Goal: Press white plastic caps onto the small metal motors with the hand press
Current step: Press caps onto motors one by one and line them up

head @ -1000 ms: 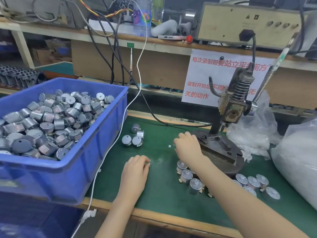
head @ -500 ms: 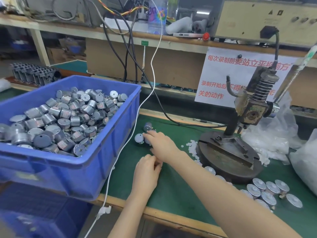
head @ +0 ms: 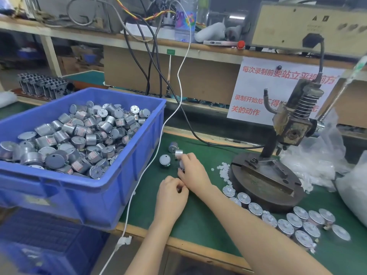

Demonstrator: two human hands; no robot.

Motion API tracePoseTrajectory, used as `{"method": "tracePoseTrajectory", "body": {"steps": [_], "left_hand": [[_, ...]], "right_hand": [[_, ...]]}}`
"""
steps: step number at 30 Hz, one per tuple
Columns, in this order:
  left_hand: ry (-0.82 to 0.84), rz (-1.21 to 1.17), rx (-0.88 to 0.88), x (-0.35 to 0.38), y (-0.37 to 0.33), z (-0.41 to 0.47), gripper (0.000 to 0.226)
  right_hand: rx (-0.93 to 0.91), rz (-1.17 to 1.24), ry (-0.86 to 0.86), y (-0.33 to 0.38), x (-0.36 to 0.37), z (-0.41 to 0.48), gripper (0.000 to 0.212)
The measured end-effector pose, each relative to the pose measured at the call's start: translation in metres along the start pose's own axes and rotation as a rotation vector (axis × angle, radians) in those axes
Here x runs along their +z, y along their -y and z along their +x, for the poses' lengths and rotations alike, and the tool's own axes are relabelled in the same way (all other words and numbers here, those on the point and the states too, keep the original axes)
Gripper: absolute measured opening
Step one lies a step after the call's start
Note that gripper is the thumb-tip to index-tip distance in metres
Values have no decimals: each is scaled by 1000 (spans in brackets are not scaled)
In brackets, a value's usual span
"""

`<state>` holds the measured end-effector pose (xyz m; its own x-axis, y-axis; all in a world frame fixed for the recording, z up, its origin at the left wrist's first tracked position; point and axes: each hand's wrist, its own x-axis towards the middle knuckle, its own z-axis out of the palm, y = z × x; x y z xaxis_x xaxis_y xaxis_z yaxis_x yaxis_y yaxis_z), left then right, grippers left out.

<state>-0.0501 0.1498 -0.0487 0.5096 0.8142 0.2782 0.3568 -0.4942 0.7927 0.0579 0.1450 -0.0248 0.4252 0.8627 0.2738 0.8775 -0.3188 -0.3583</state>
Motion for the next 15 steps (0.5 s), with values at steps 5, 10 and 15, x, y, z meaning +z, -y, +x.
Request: {"method": "tracePoseTrajectory", "body": {"steps": [5, 10, 15], "left_hand": [[-94, -168, -57, -6, -4, 0, 12], [-104, -190, -93, -7, -4, 1, 13], [-124, -195, -91, -7, -3, 0, 13]], "right_hand": [[372, 665, -217, -8, -8, -27, 17], [355, 773, -232, -15, -11, -56, 7], [116, 472, -98, -11, -4, -68, 32]]}}
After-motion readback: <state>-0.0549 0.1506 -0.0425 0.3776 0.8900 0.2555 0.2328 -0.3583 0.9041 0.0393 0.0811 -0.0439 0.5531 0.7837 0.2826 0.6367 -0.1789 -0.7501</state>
